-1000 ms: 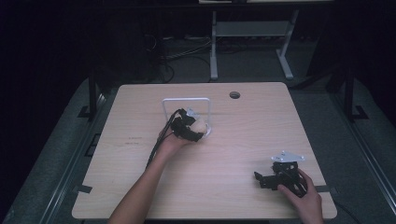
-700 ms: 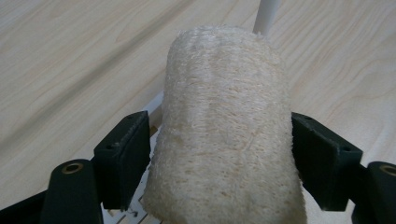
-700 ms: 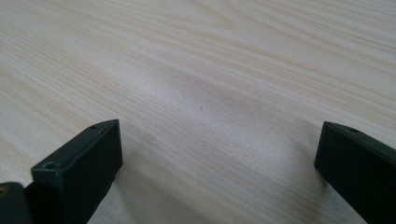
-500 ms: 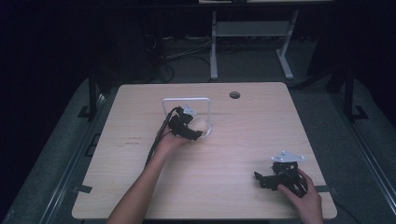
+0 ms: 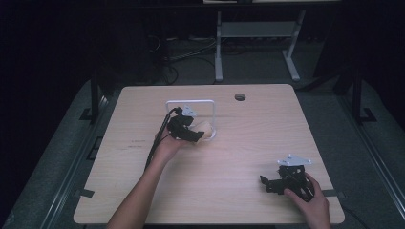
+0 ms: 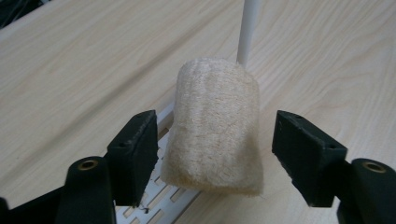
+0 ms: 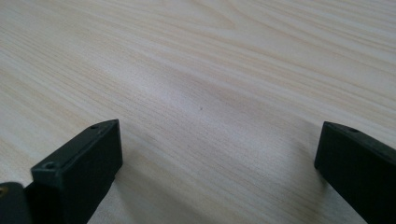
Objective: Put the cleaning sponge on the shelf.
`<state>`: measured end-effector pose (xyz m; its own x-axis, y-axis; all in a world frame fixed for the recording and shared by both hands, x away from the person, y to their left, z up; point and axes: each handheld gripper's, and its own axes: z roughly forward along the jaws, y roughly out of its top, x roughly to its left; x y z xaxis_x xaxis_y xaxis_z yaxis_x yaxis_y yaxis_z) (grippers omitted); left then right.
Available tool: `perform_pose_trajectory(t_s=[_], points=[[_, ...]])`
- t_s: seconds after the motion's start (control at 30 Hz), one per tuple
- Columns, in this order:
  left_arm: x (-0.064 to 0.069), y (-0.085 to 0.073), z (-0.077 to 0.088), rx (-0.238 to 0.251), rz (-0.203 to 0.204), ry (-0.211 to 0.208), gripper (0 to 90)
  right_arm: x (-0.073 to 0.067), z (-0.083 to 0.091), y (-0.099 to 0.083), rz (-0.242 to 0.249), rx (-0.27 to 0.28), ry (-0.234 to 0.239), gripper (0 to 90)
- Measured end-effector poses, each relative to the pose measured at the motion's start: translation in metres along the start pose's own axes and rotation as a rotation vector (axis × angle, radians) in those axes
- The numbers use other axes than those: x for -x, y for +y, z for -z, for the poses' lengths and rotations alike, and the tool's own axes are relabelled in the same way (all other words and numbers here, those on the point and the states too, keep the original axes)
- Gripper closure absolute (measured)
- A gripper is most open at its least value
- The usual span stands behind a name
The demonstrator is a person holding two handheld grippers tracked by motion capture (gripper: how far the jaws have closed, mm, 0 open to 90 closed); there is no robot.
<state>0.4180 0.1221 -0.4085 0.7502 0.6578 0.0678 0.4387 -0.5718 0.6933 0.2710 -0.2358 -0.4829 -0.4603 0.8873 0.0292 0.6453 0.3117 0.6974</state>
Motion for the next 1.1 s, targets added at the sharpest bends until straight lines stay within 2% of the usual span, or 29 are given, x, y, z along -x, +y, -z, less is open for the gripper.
perform_pose_trajectory(t_s=[0.07,0.2,0.37,0.53,0.77,1.1], points=[[0.001,-0.001,0.008,0.008,-0.016,0.008,35.8,0.000,0.000,0.000,-0.001,0.000,0.000,0.7],[0.002,-0.002,0.019,0.035,-0.014,-0.010,47.1,0.000,0.000,0.000,0.000,0.000,0.000,0.7],[0.005,-0.004,0.029,0.051,0.001,-0.059,70.1,0.000,0.000,0.000,-0.001,0.000,0.000,0.6],[0.007,-0.009,0.030,0.047,0.016,-0.115,89.1,0.000,0.000,0.000,0.000,0.000,0.000,0.7],[0.015,-0.016,0.024,0.024,0.013,-0.157,89.9,0.000,0.000,0.000,-0.001,-0.001,0.000,0.6],[0.029,-0.023,0.008,-0.017,-0.011,-0.188,89.9,0.000,0.000,0.000,-0.001,0.000,0.000,0.7]])
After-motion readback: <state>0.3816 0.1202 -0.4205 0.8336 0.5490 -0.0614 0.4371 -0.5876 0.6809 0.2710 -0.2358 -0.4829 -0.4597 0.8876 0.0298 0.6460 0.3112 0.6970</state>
